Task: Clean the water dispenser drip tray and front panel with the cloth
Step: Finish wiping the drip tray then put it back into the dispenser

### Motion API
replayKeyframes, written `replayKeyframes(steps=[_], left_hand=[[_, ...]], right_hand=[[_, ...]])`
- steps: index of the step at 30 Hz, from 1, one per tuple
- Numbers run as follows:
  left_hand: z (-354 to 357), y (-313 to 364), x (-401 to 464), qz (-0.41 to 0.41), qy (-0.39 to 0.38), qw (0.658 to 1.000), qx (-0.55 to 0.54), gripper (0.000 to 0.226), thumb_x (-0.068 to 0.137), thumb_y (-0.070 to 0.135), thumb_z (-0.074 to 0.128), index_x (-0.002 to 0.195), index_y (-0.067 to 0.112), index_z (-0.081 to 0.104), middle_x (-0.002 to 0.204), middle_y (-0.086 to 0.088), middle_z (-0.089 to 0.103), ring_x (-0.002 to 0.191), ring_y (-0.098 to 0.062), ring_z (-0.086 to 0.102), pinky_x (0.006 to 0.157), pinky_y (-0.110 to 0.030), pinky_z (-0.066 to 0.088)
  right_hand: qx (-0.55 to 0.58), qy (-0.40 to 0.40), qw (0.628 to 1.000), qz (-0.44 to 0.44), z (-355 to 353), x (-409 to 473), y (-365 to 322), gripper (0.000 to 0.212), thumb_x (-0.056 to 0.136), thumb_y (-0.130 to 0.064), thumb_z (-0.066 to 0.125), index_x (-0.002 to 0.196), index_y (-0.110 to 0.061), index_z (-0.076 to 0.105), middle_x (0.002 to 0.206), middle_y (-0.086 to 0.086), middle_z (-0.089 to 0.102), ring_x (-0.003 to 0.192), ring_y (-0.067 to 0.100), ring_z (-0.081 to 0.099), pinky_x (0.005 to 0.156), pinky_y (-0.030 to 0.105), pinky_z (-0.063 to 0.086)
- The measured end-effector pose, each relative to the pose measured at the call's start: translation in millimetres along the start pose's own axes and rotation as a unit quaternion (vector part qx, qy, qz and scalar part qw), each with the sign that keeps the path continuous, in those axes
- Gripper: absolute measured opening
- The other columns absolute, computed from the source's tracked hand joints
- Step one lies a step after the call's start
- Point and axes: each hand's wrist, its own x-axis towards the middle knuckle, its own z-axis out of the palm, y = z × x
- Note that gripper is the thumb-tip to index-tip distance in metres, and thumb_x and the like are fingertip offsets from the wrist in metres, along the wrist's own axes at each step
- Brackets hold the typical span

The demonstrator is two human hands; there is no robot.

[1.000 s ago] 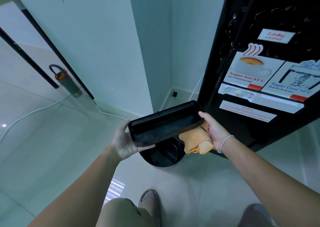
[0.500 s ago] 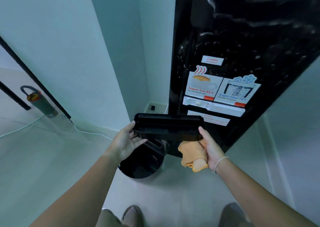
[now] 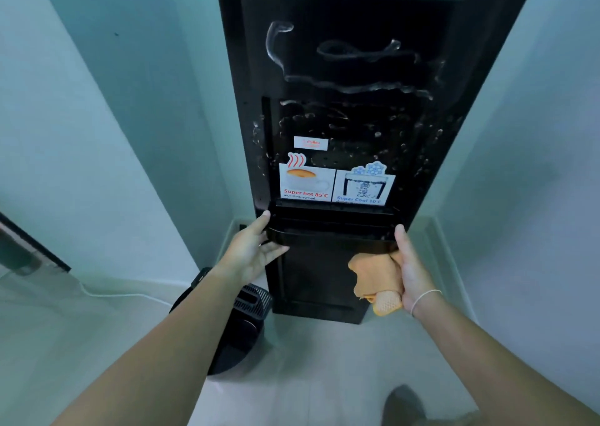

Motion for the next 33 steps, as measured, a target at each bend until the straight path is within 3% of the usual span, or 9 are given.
replayKeyframes(steps=[7,10,13,22,25,28,31,33], left_hand=[[5.5,-4.4,18.3,-0.008,0.058,0.998,0.012,0.022,0.096,0.031,0.050,0.099,0.014,0.063,0.098,-0.006,0.068,0.086,-0.023,0.067,0.075,-0.035,0.054],[5.2,-5.9,21.6,-0.019,0.069,0.997,0.009,0.023,0.096,0.030,0.050,0.107,0.013,0.061,0.099,-0.007,0.067,0.088,-0.025,0.067,0.075,-0.036,0.055],[4.4,-6.5,25.2,-0.032,0.081,0.996,0.009,0.020,0.096,0.029,0.051,0.102,0.013,0.060,0.097,-0.008,0.066,0.085,-0.026,0.067,0.075,-0.037,0.055],[3.4,-7.3,27.8,-0.049,0.091,0.995,0.000,0.019,0.094,0.030,0.054,0.101,0.014,0.060,0.099,-0.010,0.066,0.086,-0.027,0.067,0.073,-0.038,0.055],[3.6,-7.2,26.4,-0.050,0.094,0.994,-0.002,0.026,0.093,0.031,0.055,0.110,0.012,0.059,0.102,-0.011,0.065,0.086,-0.027,0.067,0.079,-0.041,0.055],[3.3,-8.4,21.6,-0.055,0.076,0.996,-0.001,0.042,0.092,0.038,0.055,0.123,0.009,0.056,0.118,-0.015,0.062,0.096,-0.030,0.065,0.083,-0.041,0.054],[-5.3,-14.4,13.3,-0.065,0.067,0.996,0.000,0.060,0.092,0.045,0.052,0.137,0.006,0.043,0.133,-0.019,0.053,0.117,-0.035,0.056,0.092,-0.041,0.050],[-18.0,-19.9,7.2,-0.067,0.078,0.995,-0.002,0.067,0.092,0.046,0.050,0.142,0.004,0.036,0.133,-0.019,0.051,0.121,-0.035,0.052,0.093,-0.041,0.049]], right_hand=[[0.019,-0.010,1.000,0.021,0.4,14.7,2.7,0.096,0.038,-0.086,0.062,0.106,-0.018,0.070,0.108,0.013,0.071,0.103,0.036,0.065,0.091,0.053,0.049],[0.030,-0.012,0.999,0.033,1.5,18.3,6.7,0.086,0.047,-0.083,0.059,0.105,-0.020,0.071,0.107,0.012,0.071,0.102,0.034,0.066,0.091,0.050,0.049],[0.020,0.020,0.999,0.037,2.2,23.3,7.0,0.078,0.051,-0.078,0.058,0.097,-0.018,0.073,0.100,0.011,0.073,0.093,0.033,0.067,0.086,0.049,0.051],[0.008,0.006,0.997,0.082,2.1,25.0,7.6,0.090,0.045,-0.082,0.056,0.105,-0.018,0.071,0.105,0.012,0.071,0.094,0.033,0.067,0.081,0.044,0.053],[0.006,0.011,0.995,0.096,1.7,23.4,4.4,0.097,0.039,-0.085,0.058,0.107,-0.017,0.070,0.108,0.012,0.071,0.096,0.033,0.066,0.087,0.047,0.051],[0.010,0.004,0.996,0.090,-1.1,16.3,5.3,0.108,0.029,-0.088,0.061,0.108,-0.015,0.070,0.110,0.013,0.070,0.102,0.035,0.065,0.091,0.053,0.049],[0.039,-0.015,0.996,0.083,-3.6,6.4,15.9,0.108,0.037,-0.088,0.058,0.110,-0.009,0.067,0.109,0.016,0.068,0.100,0.034,0.065,0.091,0.052,0.049],[0.067,-0.037,0.993,0.088,-3.4,0.5,26.7,0.101,0.048,-0.085,0.053,0.111,-0.008,0.066,0.109,0.016,0.068,0.105,0.035,0.063,0.092,0.049,0.049]])
